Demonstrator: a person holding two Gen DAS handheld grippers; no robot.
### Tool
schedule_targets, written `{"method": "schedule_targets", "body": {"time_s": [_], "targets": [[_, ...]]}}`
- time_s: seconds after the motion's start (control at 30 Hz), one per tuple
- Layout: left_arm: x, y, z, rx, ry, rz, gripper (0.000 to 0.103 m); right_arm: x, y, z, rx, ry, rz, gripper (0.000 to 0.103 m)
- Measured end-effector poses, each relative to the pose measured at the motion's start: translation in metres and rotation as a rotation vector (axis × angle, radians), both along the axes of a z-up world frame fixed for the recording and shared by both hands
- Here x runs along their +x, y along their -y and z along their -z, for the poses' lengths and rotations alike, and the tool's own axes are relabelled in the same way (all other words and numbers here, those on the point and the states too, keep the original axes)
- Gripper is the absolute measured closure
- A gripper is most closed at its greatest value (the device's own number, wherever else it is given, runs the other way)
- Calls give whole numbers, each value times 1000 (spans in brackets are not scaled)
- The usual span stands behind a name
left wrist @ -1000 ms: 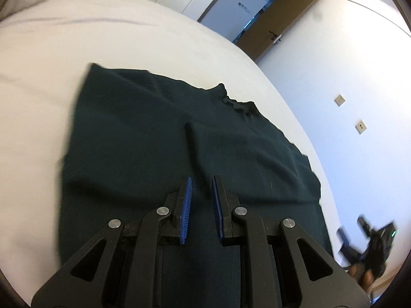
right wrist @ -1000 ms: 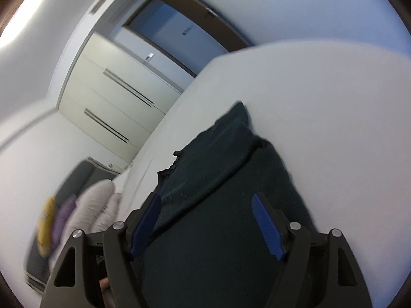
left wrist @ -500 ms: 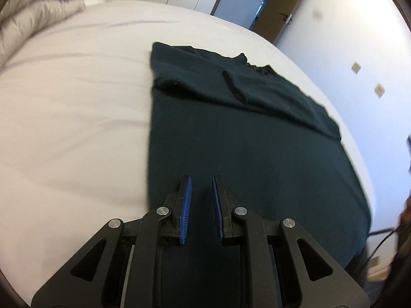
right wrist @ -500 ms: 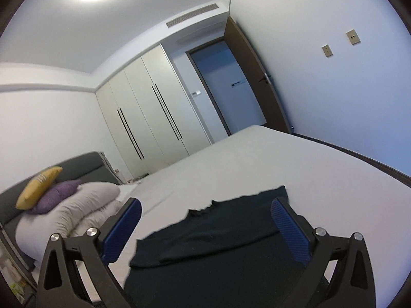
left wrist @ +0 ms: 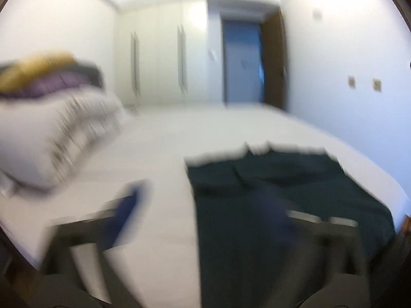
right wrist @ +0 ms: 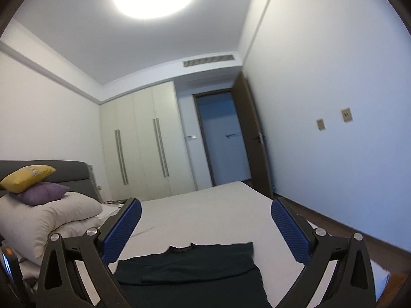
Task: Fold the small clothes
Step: 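Raise both tools off the sweater and move them toward the hem, then grasp the sweater hem edge with the left tool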
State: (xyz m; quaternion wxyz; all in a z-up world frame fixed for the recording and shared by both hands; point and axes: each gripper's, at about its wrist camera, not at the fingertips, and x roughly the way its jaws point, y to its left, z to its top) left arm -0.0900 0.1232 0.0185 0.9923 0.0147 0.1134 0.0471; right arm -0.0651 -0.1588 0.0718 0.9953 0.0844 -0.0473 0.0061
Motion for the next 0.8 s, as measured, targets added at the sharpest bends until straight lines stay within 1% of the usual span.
{"method": "schedule_targets", "body": {"time_s": [0.03, 0.07, 0.13, 0.17, 0.23, 0.27, 0.3, 0.37, 0.4, 0.43, 0.47, 0.5, 0.53, 0.6, 0.63, 0.67, 0.7, 0.73, 0.8], "targets": [[-12, 3, -8, 12, 66, -1, 0, -5, -1, -3, -8, 11, 0, 0], [-22, 8, -18, 28, 110, 25, 0, -11, -1, -7, -19, 22, -3, 0], [-32, 18, -28, 64, 125, 57, 0, -17, -2, -14, -37, 27, -11, 0], [-33, 24, -32, 77, 109, 69, 0, -15, -1, -14, -41, 17, -20, 0], [-35, 31, -36, 71, 66, 101, 0, -10, -1, -16, -48, -51, -41, 0], [-34, 33, -37, 43, 37, 102, 0, -7, 0, -17, -48, -103, -62, 0], [-33, 34, -36, 11, -5, 104, 0, -7, 1, -15, -45, -136, -82, 0], [-32, 34, -36, -67, -87, 167, 0, -10, 7, -8, -51, -168, -103, 0], [-29, 35, -34, -81, -110, 179, 0, -13, 8, -6, -63, -172, -101, 0], [-31, 37, -32, -77, -126, 173, 0, -16, 9, -2, -84, -177, -92, 0], [-31, 40, -28, -52, -144, 163, 0, -18, 10, 3, -115, -191, -80, 0], [-32, 45, -23, -17, -159, 148, 0, -19, 10, 8, -143, -211, -75, 0], [-31, 52, -16, 36, -175, 120, 0, -18, 10, 15, -177, -244, -77, 0], [-34, 70, 5, 172, -210, 82, 0, -15, 8, 34, -260, -330, -86, 0], [-35, 77, 16, 223, -231, 80, 0, -14, 7, 45, -310, -362, -76, 0], [-38, 84, 30, 290, -258, 74, 0, -11, 4, 58, -377, -393, -61, 0], [-41, 90, 42, 355, -268, 76, 0, -9, 1, 73, -447, -427, -49, 0], [-45, 99, 55, 433, -268, 81, 0, -8, -3, 91, -527, -467, -42, 0], [-59, 116, 84, 620, -243, 93, 0, -11, -6, 115, -618, -507, -37, 0]]}}
